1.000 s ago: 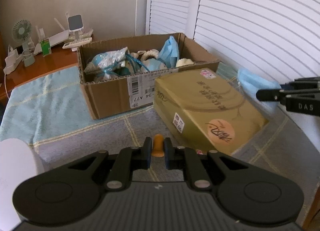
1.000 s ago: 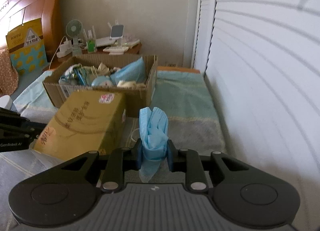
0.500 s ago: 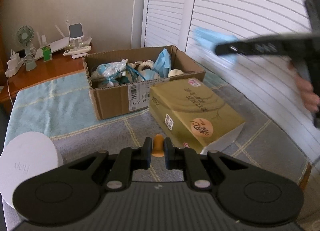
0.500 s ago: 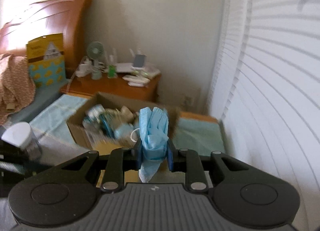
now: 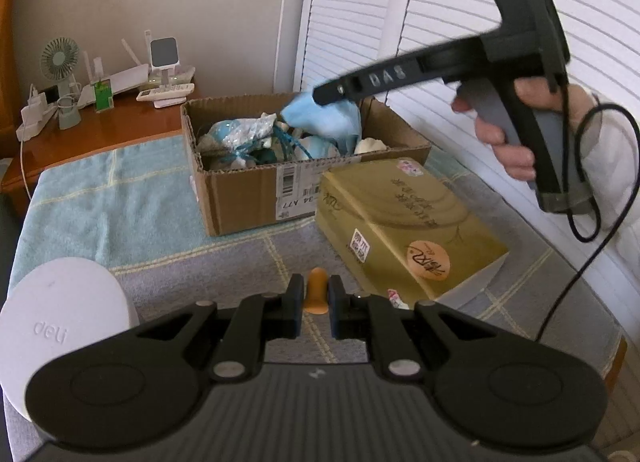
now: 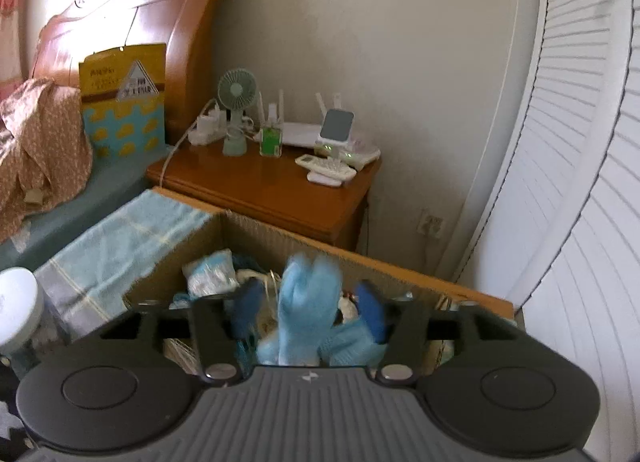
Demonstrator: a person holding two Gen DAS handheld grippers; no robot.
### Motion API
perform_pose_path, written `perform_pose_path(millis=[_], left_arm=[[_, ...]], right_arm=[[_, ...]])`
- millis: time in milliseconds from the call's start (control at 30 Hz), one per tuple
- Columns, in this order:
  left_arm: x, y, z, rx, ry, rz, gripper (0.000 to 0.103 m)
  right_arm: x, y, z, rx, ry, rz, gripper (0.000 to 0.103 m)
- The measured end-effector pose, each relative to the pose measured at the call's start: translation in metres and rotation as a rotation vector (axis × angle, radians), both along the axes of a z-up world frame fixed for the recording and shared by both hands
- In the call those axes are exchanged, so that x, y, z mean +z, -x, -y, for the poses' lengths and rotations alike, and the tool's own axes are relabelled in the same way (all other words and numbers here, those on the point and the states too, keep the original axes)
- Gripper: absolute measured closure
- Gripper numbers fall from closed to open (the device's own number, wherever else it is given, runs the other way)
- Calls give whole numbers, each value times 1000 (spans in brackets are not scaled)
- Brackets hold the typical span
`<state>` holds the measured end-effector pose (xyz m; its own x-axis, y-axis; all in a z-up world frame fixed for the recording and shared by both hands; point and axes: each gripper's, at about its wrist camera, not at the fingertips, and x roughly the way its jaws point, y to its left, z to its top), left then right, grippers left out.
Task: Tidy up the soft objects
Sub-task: 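Carry the blue face mask into the box and open the right tool, then carry the small orange toy into the box and open the left tool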
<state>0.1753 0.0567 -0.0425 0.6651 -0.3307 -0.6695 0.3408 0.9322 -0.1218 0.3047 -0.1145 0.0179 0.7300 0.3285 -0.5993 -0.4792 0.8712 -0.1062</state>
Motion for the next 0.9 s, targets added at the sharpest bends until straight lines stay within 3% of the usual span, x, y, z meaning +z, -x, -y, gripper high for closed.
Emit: perform_pose_path(millis=[100, 200, 567, 900], left_arm=[[2, 0, 1, -6, -6, 1, 92], [8, 0, 4, -13, -9, 5, 92], [48, -24, 14, -18, -20, 63, 92], [60, -94, 53, -48, -25, 94, 92]], right_arm=[[-2, 10, 9, -10, -14, -8, 12], [1, 23, 19, -23, -29, -16, 1], [3, 91, 53, -115, -79, -72, 0], [-6, 130, 81, -199, -136, -78, 0]])
